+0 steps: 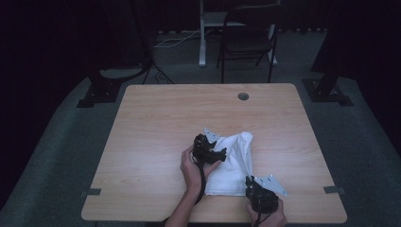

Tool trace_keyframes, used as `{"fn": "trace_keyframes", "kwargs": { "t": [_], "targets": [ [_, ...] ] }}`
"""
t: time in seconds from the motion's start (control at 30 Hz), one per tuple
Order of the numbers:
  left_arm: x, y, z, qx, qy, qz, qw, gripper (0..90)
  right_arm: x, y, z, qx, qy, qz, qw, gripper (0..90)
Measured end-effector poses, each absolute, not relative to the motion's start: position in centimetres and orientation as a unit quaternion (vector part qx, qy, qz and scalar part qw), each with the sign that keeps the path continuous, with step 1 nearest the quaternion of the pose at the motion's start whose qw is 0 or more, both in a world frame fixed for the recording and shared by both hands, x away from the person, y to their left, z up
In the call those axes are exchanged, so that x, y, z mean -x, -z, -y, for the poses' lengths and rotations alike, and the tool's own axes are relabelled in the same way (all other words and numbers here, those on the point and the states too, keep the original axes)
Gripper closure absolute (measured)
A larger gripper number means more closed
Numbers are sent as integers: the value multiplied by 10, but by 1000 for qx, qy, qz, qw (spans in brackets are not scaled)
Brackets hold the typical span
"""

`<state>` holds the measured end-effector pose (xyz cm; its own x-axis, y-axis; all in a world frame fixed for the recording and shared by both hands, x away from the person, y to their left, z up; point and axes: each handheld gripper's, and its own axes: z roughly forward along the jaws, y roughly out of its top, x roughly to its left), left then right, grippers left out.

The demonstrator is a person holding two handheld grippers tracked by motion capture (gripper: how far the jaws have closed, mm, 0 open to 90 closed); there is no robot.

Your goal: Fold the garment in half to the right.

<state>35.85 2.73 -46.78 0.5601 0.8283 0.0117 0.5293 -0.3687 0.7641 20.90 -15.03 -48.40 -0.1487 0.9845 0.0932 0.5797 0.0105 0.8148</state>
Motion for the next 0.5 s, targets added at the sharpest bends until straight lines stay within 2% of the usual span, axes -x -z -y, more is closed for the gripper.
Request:
{"fn": "trace_keyframes", "kwargs": {
  "t": [0.13,0.2,0.33,0.5],
  "targets": [
    [-358,469,-26,-803,-204,-426,365,323,-207,487,154,-598,-374,-656,268,735],
    [-358,469,-27,-804,-204,-425,363,323,-208,486,155,-595,-371,-661,266,658],
    [-357,469,-26,-804,-205,-425,362,323,-212,481,157,-592,-381,-663,254,562],
    [-357,470,-26,-803,-204,-427,362,323,-229,466,155,-582,-395,-667,247,507]
  ]
}}
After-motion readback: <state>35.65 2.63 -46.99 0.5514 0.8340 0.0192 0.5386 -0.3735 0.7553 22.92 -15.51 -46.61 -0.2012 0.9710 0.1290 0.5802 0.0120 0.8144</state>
